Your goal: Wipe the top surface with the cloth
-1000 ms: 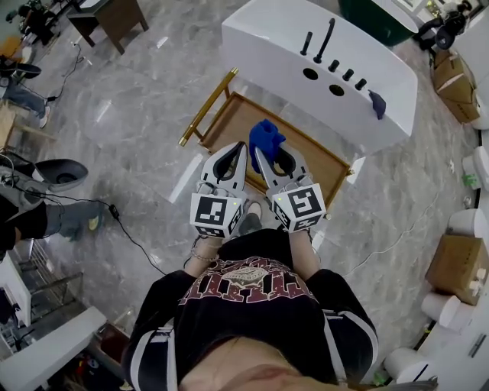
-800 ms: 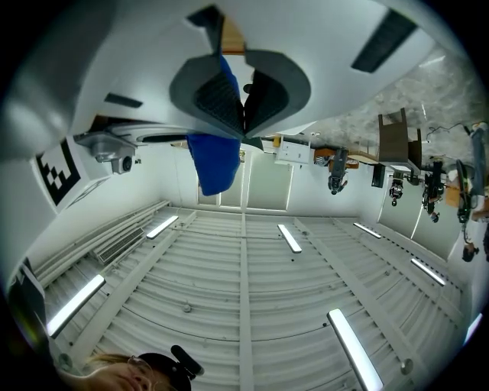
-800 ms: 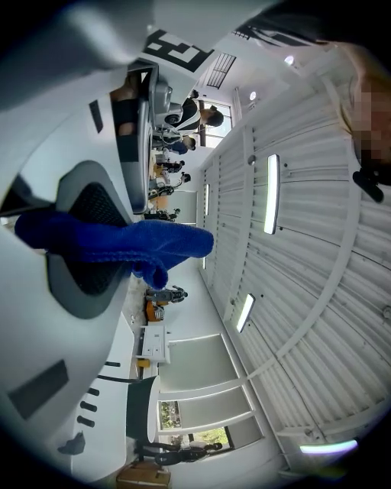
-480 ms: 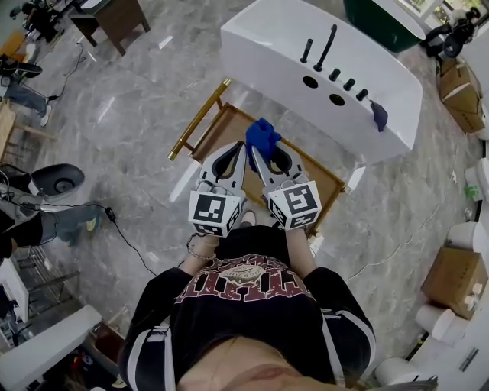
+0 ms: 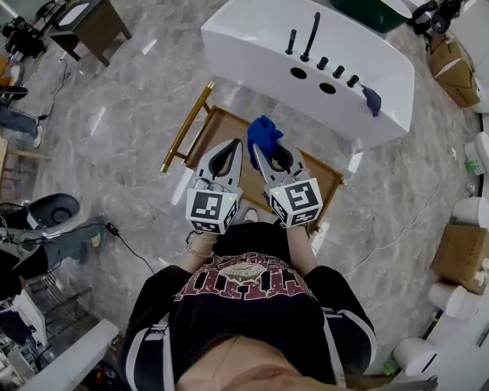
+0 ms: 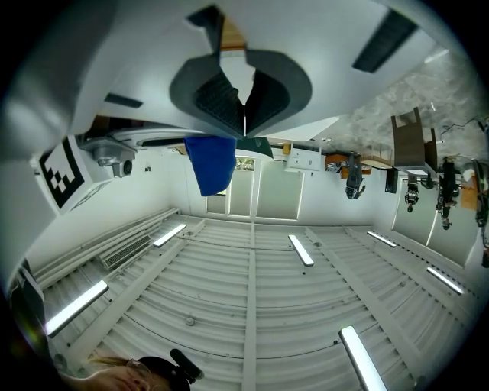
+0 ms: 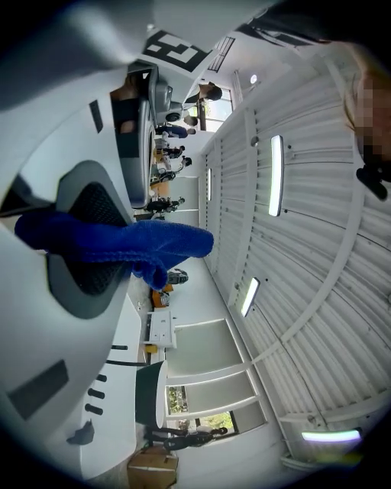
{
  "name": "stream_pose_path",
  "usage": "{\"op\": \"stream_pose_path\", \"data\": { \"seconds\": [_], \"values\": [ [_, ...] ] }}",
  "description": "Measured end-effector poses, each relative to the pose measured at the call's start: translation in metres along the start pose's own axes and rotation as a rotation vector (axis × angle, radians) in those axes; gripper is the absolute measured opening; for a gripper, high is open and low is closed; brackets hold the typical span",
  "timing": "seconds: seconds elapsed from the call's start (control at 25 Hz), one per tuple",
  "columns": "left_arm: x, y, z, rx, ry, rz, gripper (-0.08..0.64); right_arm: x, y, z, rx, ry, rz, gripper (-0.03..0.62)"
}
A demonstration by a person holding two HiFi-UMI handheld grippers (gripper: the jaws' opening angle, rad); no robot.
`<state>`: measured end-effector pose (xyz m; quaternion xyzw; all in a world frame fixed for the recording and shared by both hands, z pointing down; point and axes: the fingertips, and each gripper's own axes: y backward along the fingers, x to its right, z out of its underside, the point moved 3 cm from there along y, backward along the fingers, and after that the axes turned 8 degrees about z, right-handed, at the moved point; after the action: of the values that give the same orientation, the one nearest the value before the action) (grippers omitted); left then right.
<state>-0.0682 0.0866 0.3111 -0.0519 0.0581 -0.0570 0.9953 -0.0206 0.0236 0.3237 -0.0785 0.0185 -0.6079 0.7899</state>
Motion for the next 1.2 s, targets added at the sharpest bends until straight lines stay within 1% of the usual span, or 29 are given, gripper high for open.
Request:
{"op": "stream_pose_path", "data": {
  "seconds": [0.24,0.36,0.56,0.76,1.04,1.2],
  "values": [
    [-0.022,-0.025,0.001,-0.012,-0.004,0.124,0.049,0.010,-0.022,0.005,-0.015,-0.022,0.132,0.089],
    [-0.043,-0.039,0.001,-0.027,0.001,0.180,0.049,0.012,-0.044,0.004,-0.020,-0.028,0.189,0.089],
    [-0.075,-0.056,0.006,-0.072,0.015,0.298,0.049,0.008,-0.075,0.006,-0.040,-0.042,0.296,0.089],
    [-0.103,-0.070,0.013,-0.101,0.022,0.356,0.049,0.008,-0.102,0.014,-0.070,-0.048,0.365,0.089],
    [-0.127,-0.080,0.029,-0.148,0.031,0.446,0.049,0.011,-0.125,0.027,-0.120,-0.028,0.465,0.089],
    [-0.140,-0.083,0.047,-0.183,0.021,0.467,0.049,0.014,-0.136,0.040,-0.152,-0.025,0.495,0.089]
  ]
}}
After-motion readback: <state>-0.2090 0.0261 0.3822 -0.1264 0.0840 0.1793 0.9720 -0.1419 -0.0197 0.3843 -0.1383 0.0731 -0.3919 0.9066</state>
